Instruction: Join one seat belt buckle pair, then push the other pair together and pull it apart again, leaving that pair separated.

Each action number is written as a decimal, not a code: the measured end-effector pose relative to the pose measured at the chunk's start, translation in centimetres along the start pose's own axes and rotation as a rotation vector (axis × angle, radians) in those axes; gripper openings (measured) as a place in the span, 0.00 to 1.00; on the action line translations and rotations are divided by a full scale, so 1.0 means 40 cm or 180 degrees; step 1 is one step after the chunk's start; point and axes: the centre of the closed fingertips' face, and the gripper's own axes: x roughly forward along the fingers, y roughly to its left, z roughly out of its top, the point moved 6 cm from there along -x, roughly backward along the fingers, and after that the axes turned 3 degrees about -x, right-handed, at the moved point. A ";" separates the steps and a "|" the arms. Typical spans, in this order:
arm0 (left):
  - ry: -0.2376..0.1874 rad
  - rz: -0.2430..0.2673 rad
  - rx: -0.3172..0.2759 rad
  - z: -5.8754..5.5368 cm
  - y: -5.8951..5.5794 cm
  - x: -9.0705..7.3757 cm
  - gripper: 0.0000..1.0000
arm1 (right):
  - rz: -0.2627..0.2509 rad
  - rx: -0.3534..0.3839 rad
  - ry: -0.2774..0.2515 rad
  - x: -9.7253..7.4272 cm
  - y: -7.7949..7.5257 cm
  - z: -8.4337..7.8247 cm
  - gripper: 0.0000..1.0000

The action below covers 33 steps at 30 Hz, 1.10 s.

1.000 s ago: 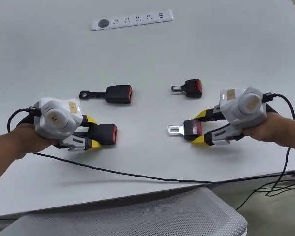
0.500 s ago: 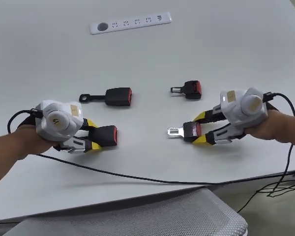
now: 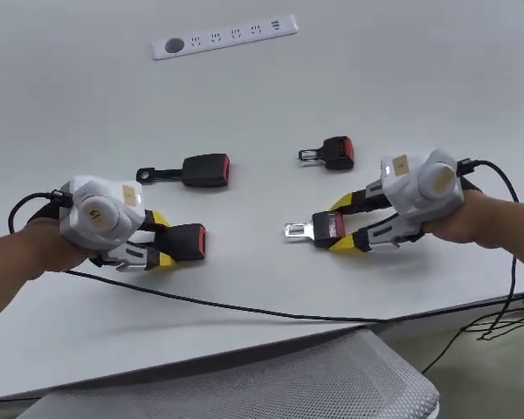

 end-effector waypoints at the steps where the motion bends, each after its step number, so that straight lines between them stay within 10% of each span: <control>1: 0.0006 0.0000 -0.0001 0.000 0.000 0.000 0.35 | -0.0002 -0.0001 -0.0018 0.006 0.003 0.004 0.33; 33: 0.0193 -0.0080 0.0141 0.007 0.003 0.004 0.34 | 0.0040 0.0051 -0.0236 0.166 0.014 0.115 0.34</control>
